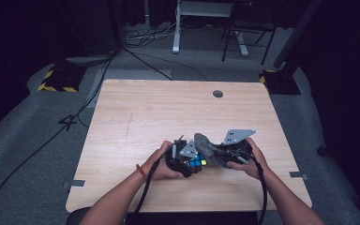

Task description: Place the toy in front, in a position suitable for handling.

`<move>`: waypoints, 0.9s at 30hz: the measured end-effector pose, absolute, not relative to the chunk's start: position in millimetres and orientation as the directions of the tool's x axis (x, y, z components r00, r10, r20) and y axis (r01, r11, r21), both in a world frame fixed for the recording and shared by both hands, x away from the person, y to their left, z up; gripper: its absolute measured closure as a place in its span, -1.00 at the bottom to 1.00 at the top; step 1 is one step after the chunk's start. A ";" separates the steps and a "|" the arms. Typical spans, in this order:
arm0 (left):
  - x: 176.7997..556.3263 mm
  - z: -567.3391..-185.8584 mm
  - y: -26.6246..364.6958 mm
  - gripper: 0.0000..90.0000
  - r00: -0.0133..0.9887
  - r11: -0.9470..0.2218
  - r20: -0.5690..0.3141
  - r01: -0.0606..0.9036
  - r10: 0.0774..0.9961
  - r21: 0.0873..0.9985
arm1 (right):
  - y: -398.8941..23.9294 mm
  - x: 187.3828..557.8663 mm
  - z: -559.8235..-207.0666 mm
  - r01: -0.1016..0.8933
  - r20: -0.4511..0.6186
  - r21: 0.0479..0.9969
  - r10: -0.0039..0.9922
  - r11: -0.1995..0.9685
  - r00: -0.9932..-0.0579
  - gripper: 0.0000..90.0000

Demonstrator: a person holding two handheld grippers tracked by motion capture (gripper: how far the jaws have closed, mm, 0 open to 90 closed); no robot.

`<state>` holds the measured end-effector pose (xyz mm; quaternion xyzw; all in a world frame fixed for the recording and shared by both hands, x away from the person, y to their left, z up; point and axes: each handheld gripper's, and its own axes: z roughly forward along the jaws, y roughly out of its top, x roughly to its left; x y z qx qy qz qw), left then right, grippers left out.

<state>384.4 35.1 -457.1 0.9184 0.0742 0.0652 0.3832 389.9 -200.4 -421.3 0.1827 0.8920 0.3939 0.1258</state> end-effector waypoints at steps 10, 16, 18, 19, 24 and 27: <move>383.7 -458.6 29.8 -0.25 0.980 -0.711 0.073 0.081 0.184 0.699 | -175.2 368.6 -405.7 0.124 -0.123 0.783 0.347 0.609 -0.930 0.75; 385.0 -459.3 31.6 -0.25 0.979 -0.715 0.074 0.086 0.189 0.694 | -163.1 367.0 -408.1 0.104 -0.153 0.770 0.340 0.630 -0.928 0.75; 384.0 -458.9 31.3 -0.25 0.979 -0.714 0.075 0.086 0.191 0.695 | -166.0 368.7 -408.0 0.104 -0.157 0.767 0.342 0.634 -0.927 0.75; 383.8 -458.5 31.3 -0.25 0.979 -0.716 0.079 0.081 0.188 0.694 | -166.0 368.7 -408.0 0.104 -0.157 0.767 0.342 0.634 -0.927 0.75; 383.4 -453.3 36.0 -0.25 0.979 -0.699 0.070 0.085 0.190 0.710 | -185.5 377.0 -410.7 0.147 -0.164 0.759 0.405 0.634 -0.899 0.75; 383.4 -450.7 38.5 -0.25 0.979 -0.694 0.077 0.078 0.190 0.715 | -194.4 377.7 -413.0 0.168 -0.144 0.764 0.419 0.623 -0.896 0.75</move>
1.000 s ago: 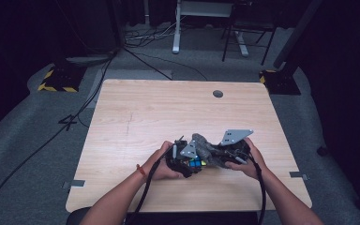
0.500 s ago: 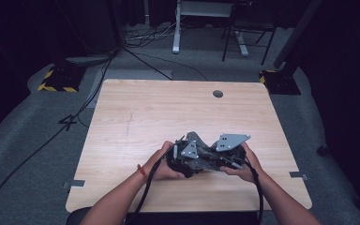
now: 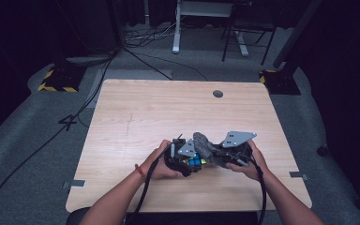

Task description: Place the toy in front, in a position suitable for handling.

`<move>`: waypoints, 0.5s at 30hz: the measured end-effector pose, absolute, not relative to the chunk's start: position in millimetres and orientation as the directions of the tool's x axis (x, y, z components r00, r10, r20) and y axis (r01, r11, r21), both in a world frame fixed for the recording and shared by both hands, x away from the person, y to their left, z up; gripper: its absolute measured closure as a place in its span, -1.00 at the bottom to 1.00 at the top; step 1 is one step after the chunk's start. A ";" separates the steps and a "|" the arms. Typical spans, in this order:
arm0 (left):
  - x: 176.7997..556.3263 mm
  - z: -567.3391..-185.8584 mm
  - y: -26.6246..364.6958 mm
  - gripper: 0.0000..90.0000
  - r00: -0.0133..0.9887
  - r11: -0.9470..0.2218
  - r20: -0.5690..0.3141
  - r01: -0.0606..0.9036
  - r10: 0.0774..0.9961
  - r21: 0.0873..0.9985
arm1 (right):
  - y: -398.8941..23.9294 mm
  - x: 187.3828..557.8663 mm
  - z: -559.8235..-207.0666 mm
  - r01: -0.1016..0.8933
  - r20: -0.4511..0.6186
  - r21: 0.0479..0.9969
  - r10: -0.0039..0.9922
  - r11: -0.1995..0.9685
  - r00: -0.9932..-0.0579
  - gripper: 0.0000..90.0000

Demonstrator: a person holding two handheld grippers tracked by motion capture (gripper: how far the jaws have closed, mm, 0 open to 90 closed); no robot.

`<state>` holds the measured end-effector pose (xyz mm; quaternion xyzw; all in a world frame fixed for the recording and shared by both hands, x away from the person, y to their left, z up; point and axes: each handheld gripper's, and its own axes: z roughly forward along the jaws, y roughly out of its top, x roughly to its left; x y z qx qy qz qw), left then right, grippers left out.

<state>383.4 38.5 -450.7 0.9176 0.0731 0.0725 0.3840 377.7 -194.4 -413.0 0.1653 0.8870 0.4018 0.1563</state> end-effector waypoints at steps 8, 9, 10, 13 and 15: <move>385.3 -453.4 37.2 -0.25 0.976 -0.701 0.082 0.087 0.204 0.708 | -185.5 364.7 -407.8 0.108 -0.170 0.775 0.370 0.622 -0.913 0.75; 384.9 -454.1 36.0 -0.25 0.975 -0.705 0.080 0.091 0.206 0.704 | -182.3 362.8 -406.2 0.095 -0.175 0.778 0.359 0.621 -0.917 0.75; 384.5 -454.9 34.6 -0.25 0.975 -0.707 0.082 0.090 0.206 0.701 | -178.7 361.0 -405.0 0.088 -0.174 0.779 0.349 0.620 -0.921 0.75; 383.6 -456.3 31.3 -0.25 0.975 -0.711 0.082 0.093 0.208 0.697 | -166.9 357.2 -404.2 0.067 -0.177 0.781 0.322 0.621 -0.930 0.75; 383.3 -456.7 30.9 -0.25 0.974 -0.718 0.087 0.093 0.210 0.690 | -160.8 355.8 -404.9 0.051 -0.198 0.770 0.314 0.636 -0.929 0.75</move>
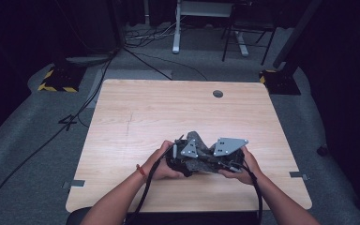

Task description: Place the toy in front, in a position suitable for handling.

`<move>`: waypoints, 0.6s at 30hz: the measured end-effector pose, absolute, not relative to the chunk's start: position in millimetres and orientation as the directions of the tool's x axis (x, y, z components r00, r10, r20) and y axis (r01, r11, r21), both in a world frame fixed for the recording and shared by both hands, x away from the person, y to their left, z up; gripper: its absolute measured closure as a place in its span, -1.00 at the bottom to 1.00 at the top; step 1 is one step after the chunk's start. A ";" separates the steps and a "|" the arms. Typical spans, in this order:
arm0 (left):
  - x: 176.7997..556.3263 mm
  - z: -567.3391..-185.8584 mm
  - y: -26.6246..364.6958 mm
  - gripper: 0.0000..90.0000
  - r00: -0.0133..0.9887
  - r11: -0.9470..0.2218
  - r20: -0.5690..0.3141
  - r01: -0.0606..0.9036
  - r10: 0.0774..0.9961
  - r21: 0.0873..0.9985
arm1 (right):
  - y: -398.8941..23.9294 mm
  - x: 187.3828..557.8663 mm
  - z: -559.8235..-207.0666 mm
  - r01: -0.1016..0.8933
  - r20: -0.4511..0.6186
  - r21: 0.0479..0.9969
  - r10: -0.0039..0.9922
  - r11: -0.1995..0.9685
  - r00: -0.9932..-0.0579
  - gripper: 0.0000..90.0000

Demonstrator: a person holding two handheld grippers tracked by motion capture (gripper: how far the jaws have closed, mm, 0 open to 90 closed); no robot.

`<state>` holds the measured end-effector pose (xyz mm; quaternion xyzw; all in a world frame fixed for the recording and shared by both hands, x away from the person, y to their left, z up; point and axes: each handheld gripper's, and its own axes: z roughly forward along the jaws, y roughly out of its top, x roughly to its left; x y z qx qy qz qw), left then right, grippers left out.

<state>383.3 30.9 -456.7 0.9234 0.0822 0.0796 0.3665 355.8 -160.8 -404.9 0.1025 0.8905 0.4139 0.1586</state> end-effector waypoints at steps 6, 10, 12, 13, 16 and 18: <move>381.8 -455.4 31.4 -0.25 0.975 -0.719 0.089 0.086 0.202 0.690 | -164.5 362.6 -406.2 0.070 -0.201 0.765 0.341 0.640 -0.918 0.75; 380.5 -454.8 30.8 -0.25 0.977 -0.721 0.090 0.080 0.195 0.688 | -174.1 368.4 -407.2 0.097 -0.194 0.766 0.373 0.635 -0.907 0.75; 380.7 -454.3 31.7 -0.25 0.977 -0.716 0.087 0.080 0.193 0.693 | -178.8 371.1 -408.2 0.112 -0.188 0.765 0.387 0.635 -0.903 0.75; 380.7 -453.5 32.6 -0.25 0.977 -0.712 0.085 0.082 0.196 0.698 | -180.7 372.1 -409.1 0.114 -0.197 0.761 0.395 0.639 -0.898 0.75; 380.7 -450.6 35.8 -0.25 0.977 -0.703 0.083 0.083 0.199 0.706 | -187.5 374.6 -412.4 0.134 -0.185 0.761 0.410 0.635 -0.893 0.75; 381.2 -448.3 37.7 -0.25 0.976 -0.694 0.082 0.082 0.200 0.715 | -191.4 375.7 -414.3 0.145 -0.181 0.759 0.420 0.635 -0.890 0.75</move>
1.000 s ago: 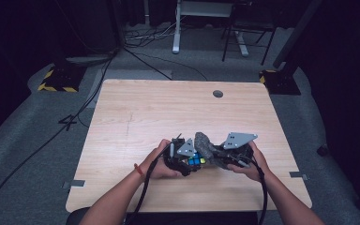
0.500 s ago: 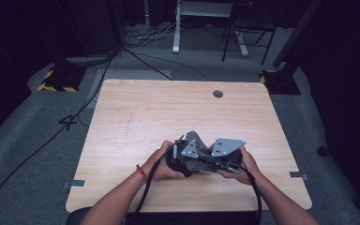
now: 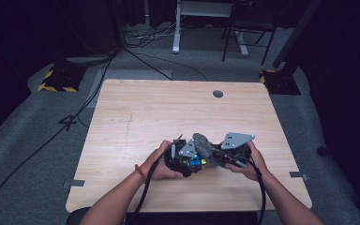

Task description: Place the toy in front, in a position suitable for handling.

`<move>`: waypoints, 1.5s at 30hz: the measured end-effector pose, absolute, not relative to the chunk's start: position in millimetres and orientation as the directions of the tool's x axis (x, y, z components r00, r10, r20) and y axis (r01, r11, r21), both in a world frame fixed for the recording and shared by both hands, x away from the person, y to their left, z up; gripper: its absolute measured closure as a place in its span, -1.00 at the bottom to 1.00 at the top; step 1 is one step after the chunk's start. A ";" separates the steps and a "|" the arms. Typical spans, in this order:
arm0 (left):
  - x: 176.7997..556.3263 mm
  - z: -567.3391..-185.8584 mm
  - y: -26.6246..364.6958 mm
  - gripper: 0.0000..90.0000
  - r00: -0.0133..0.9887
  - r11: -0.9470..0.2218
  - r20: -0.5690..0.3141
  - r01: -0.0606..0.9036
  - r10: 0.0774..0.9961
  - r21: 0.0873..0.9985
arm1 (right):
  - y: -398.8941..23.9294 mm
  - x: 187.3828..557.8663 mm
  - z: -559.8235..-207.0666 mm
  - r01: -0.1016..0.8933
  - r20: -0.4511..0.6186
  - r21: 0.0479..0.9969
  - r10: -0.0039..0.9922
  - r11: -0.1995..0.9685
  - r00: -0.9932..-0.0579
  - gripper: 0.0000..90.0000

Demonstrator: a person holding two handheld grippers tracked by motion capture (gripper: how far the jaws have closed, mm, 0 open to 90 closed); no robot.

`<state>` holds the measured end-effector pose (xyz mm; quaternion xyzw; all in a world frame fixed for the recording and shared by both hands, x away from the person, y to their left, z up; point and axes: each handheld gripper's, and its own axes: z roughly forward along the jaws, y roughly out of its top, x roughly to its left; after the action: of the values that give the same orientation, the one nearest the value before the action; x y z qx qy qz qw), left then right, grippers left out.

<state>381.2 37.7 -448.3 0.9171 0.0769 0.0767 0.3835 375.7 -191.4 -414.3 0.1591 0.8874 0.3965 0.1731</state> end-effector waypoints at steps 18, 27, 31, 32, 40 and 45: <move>382.7 -449.1 40.1 -0.25 0.974 -0.692 0.075 0.097 0.214 0.715 | -189.0 360.7 -404.6 0.103 -0.110 0.818 0.330 0.566 -0.938 0.75; 378.0 -448.8 33.2 -0.25 0.978 -0.695 0.071 0.090 0.199 0.714 | -180.2 360.8 -402.8 0.075 -0.152 0.820 0.342 0.567 -0.927 0.74; 378.3 -448.7 30.9 -0.25 0.977 -0.695 0.068 0.094 0.202 0.712 | -174.1 360.1 -401.0 0.071 -0.141 0.826 0.327 0.560 -0.935 0.74; 379.1 -449.7 30.0 -0.25 0.977 -0.696 0.067 0.095 0.202 0.711 | -170.4 358.0 -400.7 0.057 -0.162 0.816 0.323 0.575 -0.932 0.74; 378.1 -451.7 27.9 -0.25 0.978 -0.713 0.074 0.088 0.193 0.695 | -170.4 369.2 -405.1 0.088 -0.187 0.790 0.375 0.607 -0.908 0.74; 377.5 -450.5 29.5 -0.25 0.980 -0.708 0.070 0.083 0.184 0.702 | -181.4 375.2 -407.1 0.120 -0.180 0.788 0.412 0.604 -0.893 0.75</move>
<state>377.5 29.5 -450.5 0.9215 0.0726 0.0674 0.3754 375.2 -181.4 -407.1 0.1515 0.8783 0.4185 0.1747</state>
